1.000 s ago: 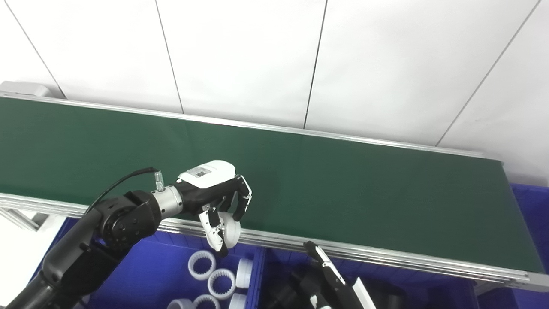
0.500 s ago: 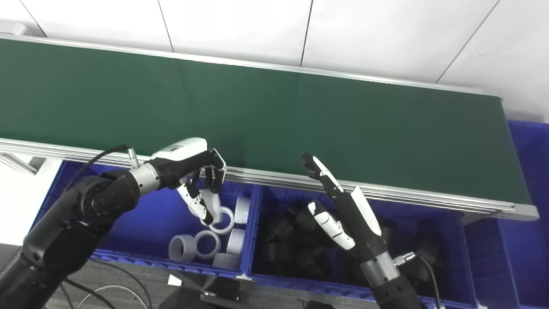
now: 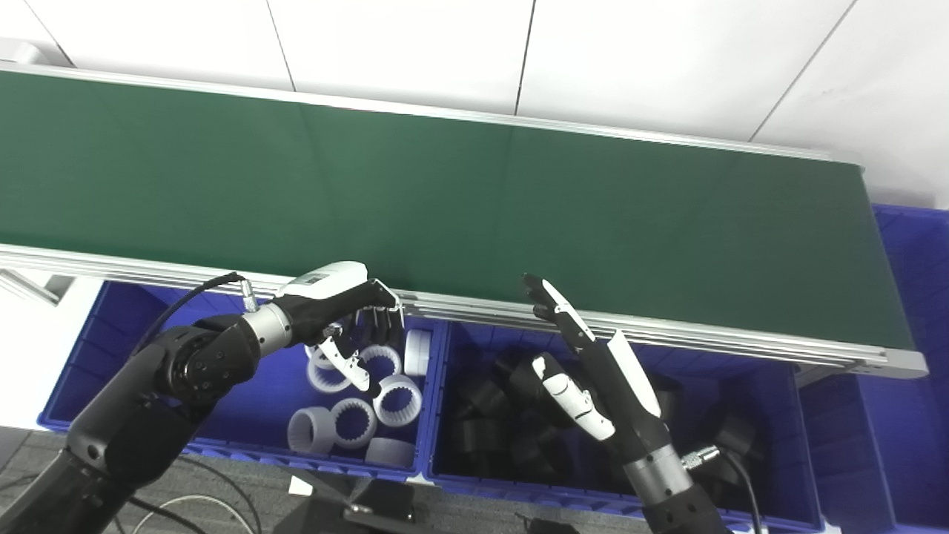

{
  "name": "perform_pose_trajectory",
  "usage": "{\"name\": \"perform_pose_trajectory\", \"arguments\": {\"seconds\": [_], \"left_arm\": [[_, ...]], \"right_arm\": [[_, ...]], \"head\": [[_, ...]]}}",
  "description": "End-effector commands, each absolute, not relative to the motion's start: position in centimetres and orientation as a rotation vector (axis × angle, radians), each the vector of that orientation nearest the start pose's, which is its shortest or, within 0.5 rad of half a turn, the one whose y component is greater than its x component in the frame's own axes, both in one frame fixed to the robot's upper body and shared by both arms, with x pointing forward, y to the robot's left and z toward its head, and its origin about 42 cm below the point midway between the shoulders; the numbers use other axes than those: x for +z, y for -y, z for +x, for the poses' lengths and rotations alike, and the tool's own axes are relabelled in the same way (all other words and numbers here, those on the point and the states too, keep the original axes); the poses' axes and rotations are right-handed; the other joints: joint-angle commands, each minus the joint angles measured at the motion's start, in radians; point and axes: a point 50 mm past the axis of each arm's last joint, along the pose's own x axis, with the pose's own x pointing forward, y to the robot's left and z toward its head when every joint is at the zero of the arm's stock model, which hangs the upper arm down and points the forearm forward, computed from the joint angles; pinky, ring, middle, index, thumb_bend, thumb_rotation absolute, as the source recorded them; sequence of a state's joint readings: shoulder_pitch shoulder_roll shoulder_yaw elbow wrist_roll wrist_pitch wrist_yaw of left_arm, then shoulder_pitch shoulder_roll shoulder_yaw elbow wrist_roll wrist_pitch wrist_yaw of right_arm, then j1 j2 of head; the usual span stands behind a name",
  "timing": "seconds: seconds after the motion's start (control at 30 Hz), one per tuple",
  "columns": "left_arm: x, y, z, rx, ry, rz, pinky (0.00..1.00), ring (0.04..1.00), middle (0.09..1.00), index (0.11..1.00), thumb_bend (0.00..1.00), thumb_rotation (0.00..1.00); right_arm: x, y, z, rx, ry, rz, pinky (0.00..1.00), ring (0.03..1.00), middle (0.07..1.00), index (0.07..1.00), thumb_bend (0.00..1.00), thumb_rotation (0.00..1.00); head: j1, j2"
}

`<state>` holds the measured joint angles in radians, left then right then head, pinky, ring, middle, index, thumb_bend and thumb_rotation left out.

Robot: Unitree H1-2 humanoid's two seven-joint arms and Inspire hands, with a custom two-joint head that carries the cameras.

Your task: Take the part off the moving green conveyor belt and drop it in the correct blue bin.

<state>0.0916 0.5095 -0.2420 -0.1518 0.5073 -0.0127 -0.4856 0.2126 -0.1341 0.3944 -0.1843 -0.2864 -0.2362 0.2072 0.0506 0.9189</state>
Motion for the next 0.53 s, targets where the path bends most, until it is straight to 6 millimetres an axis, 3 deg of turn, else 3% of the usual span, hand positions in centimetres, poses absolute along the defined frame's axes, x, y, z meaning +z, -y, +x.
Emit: {"name": "perform_pose_trajectory", "arguments": {"seconds": [0.0, 0.33, 0.5], "left_arm": [[11.2, -29.4, 23.9, -0.689, -0.114, 1.0, 0.52, 0.638, 0.739, 0.68, 0.71, 0.0], [12.3, -29.4, 23.5, -0.691, -0.09, 0.96, 0.52, 0.644, 0.736, 0.663, 0.7, 0.0], [12.7, -29.3, 22.5, -0.628, 0.021, 0.79, 0.46, 0.551, 0.638, 0.623, 0.62, 0.0]], "right_arm": [[11.3, 13.7, 19.1, 0.592, 0.252, -0.297, 0.88, 0.936, 0.962, 0.948, 0.39, 0.96], [11.2, 13.8, 19.1, 0.589, 0.256, -0.313, 0.88, 0.937, 0.96, 0.946, 0.4, 0.98], [10.9, 13.7, 18.8, 0.586, 0.241, -0.301, 0.88, 0.936, 0.962, 0.948, 0.4, 0.97]], "head": [[0.001, 0.001], [-0.012, -0.003], [-0.027, -0.011]]}}
